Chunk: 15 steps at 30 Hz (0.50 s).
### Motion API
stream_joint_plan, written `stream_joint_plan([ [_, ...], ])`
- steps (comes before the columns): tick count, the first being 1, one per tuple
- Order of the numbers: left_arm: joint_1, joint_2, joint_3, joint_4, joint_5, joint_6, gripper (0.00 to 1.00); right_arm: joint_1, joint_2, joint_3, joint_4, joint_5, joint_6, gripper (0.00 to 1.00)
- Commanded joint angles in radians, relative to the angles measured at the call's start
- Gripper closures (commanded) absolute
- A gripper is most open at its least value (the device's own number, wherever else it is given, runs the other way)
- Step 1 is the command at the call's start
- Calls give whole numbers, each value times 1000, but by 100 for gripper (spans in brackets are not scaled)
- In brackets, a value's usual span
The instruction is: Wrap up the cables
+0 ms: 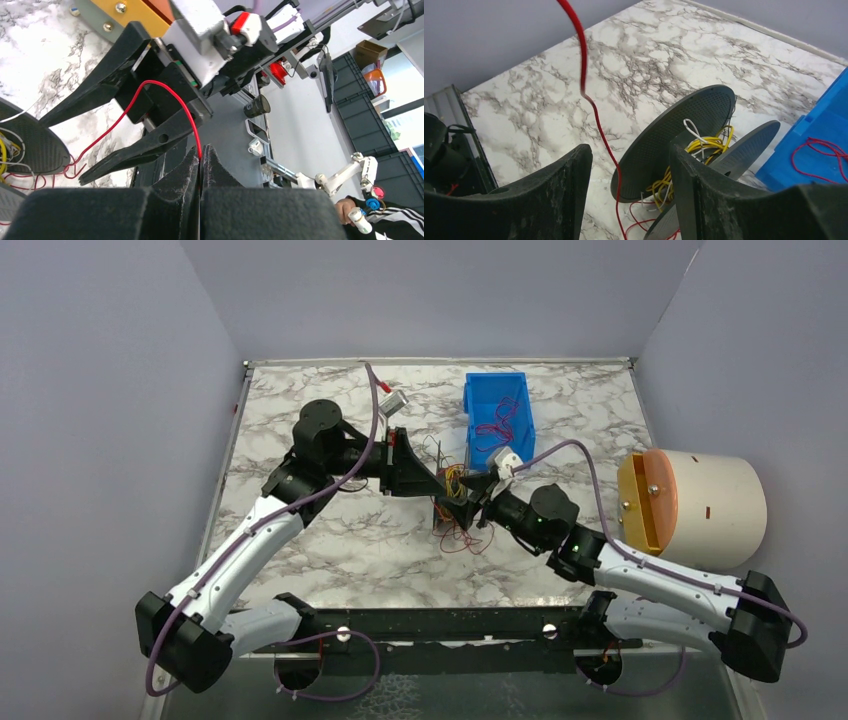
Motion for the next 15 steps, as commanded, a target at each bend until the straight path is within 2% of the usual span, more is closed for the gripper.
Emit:
stream_joint_plan([
  [1, -3, -42, 39, 88, 44, -53, 100, 2, 23, -22, 152, -19, 100, 39],
  [12, -3, -75, 19, 134, 62, -97, 100, -12, 64, -45, 269, -32, 167, 48],
  [15, -3, -85, 2, 152, 63, -111, 100, -14, 66, -47, 287, -44, 179, 59],
])
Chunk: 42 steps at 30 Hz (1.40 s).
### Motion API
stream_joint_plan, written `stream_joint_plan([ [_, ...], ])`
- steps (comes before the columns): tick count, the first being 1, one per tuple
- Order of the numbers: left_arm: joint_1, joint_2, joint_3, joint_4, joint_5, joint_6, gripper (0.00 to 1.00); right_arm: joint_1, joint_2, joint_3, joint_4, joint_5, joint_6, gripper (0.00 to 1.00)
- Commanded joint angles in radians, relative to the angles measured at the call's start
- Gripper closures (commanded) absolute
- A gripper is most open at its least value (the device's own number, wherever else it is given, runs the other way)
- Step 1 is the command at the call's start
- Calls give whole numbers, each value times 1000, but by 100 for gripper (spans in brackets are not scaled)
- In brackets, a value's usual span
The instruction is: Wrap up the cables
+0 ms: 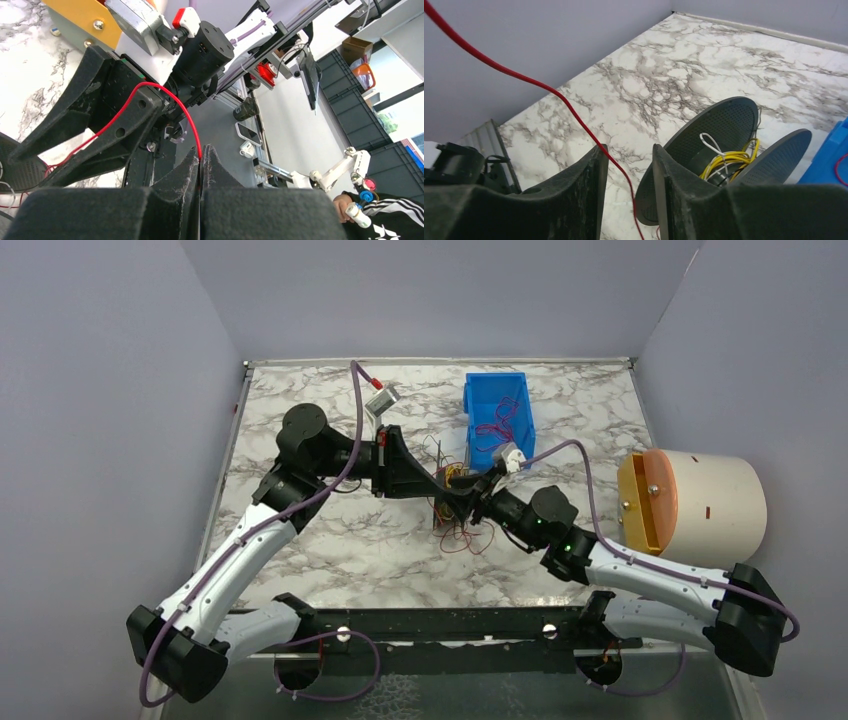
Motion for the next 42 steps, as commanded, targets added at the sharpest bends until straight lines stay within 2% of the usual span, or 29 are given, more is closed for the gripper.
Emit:
stream_joint_plan([
  [1, -3, -34, -9, 59, 33, -27, 100, -7, 1, -14, 95, -31, 37, 65],
  [6, -3, -58, -34, 51, 35, -26, 100, -9, -65, -47, 91, -12, 34, 98],
  [8, -2, -68, -46, 25, 26, -6, 100, -9, -131, -64, 64, 14, 29, 99],
  [10, -3, -78, -46, -72, -13, 67, 100, -9, -194, -65, 3, 51, 13, 99],
  [13, -1, -85, -58, -215, -93, 191, 100, -9, -275, -28, -150, 126, -27, 99],
  [16, -1, -84, -116, -229, -121, 206, 100, -9, -327, 42, -325, 186, -64, 99],
  [22, -1, -37, -182, -246, -159, 253, 100, -9, -325, 218, -647, 267, -83, 99],
  [30, -3, 79, -192, -272, -196, 313, 100, -9, -236, 453, -969, 259, -50, 99],
  [36, -3, 115, -179, -283, -222, 341, 80, -9, -169, 614, -1129, 246, -34, 99],
  [42, -3, 104, -145, -326, -286, 373, 61, -9, -137, 665, -1198, 247, -20, 99],
])
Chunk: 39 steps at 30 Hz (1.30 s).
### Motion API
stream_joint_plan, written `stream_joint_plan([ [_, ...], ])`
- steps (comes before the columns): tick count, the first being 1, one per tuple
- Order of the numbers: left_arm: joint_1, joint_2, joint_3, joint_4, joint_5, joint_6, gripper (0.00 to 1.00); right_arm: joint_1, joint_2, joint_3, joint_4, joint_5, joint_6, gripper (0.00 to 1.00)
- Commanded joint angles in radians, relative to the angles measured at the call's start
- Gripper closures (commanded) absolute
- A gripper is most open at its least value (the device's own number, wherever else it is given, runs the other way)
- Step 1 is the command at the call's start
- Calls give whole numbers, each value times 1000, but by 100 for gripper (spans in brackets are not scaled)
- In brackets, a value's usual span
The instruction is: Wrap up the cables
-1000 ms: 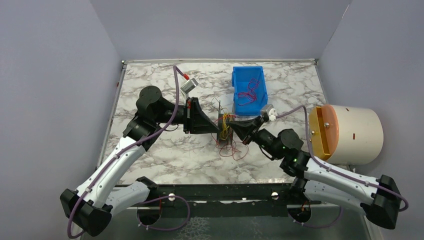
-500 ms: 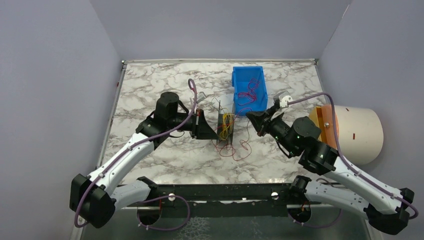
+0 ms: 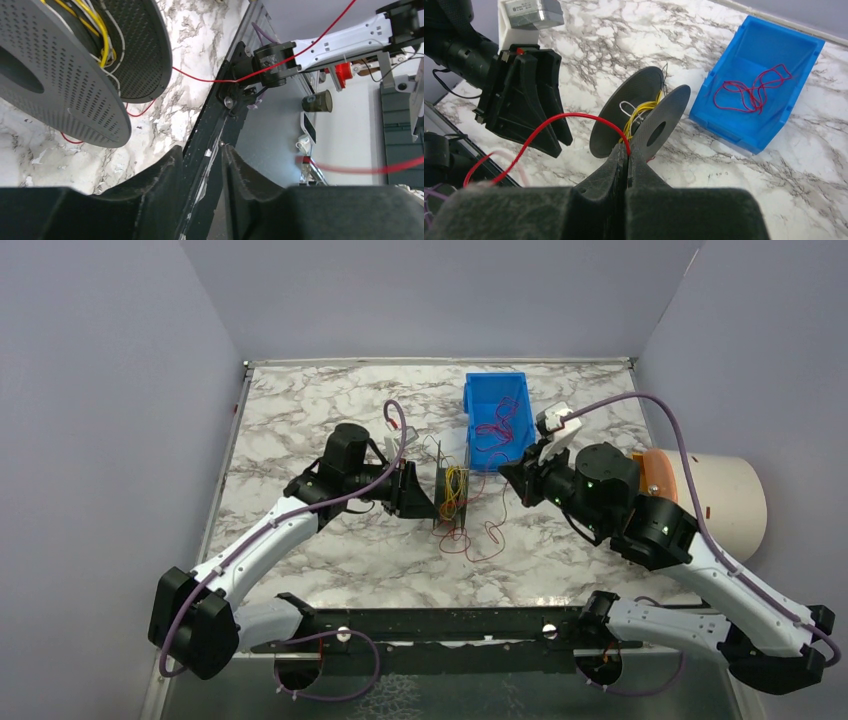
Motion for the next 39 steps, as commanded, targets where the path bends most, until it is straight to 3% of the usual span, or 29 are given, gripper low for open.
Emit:
stream_joint_plan([
  [1, -3, -23, 50, -49, -91, 53, 59, -3, 20, 47, -120, 17, 24, 99],
  [7, -2, -90, 102, -144, -273, 117, 48, -3, 56, 86, -171, 51, 46, 99],
  [17, -3, -208, 82, -170, -557, 165, 46, -2, 175, 134, -243, 140, 254, 99],
  [39, -2, -200, 18, 7, -579, 63, 46, -2, 309, 136, -352, 368, 851, 99],
])
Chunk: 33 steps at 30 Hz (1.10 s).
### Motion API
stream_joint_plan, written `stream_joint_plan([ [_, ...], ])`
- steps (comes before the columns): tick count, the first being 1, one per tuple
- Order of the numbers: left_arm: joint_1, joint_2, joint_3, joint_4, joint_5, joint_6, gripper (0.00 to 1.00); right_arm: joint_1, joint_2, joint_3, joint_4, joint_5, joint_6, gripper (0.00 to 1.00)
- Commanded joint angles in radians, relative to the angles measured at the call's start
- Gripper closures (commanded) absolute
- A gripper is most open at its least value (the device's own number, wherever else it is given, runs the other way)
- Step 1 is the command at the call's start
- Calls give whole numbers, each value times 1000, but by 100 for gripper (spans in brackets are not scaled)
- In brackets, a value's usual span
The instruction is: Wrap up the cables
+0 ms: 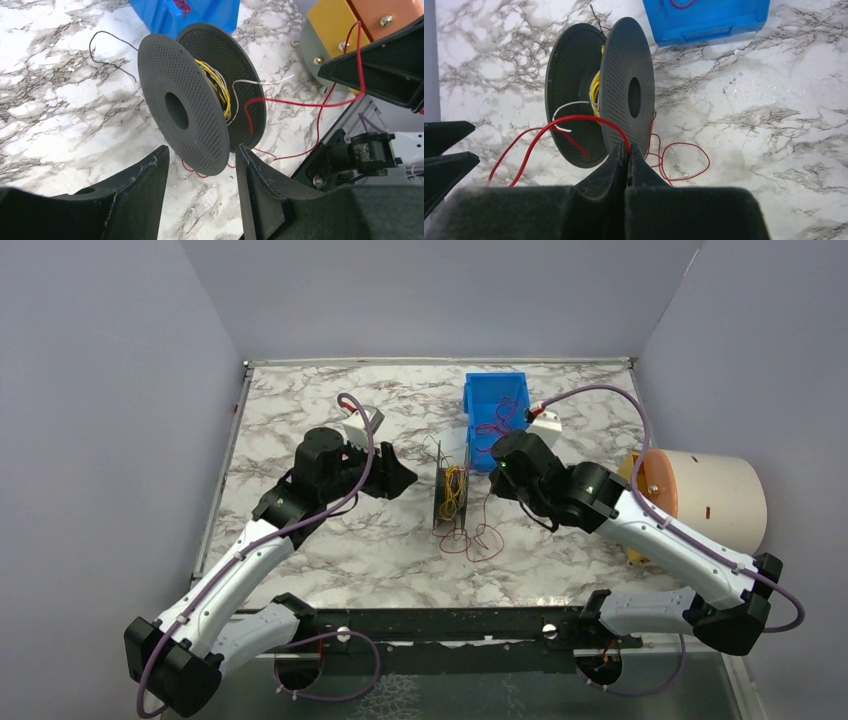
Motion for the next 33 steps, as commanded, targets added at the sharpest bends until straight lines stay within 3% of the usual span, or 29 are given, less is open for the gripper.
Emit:
stream_joint_plan([
  [1, -3, 11, -20, 108, 8, -63, 46, -1, -17, 1, -27, 98, 161, 99],
  [6, -12, 32, -63, 197, 6, -109, 46, -1, -16, -17, -22, 119, 226, 99],
  [12, -85, 63, -78, 216, -170, -111, 46, -1, -16, -37, -16, 134, 287, 99],
  [21, -248, 86, -61, 205, -468, -99, 37, -2, 7, -66, 0, 105, 319, 99],
  [33, -352, 152, -21, 167, -667, -113, 35, -1, 23, -99, 36, 68, 339, 99],
])
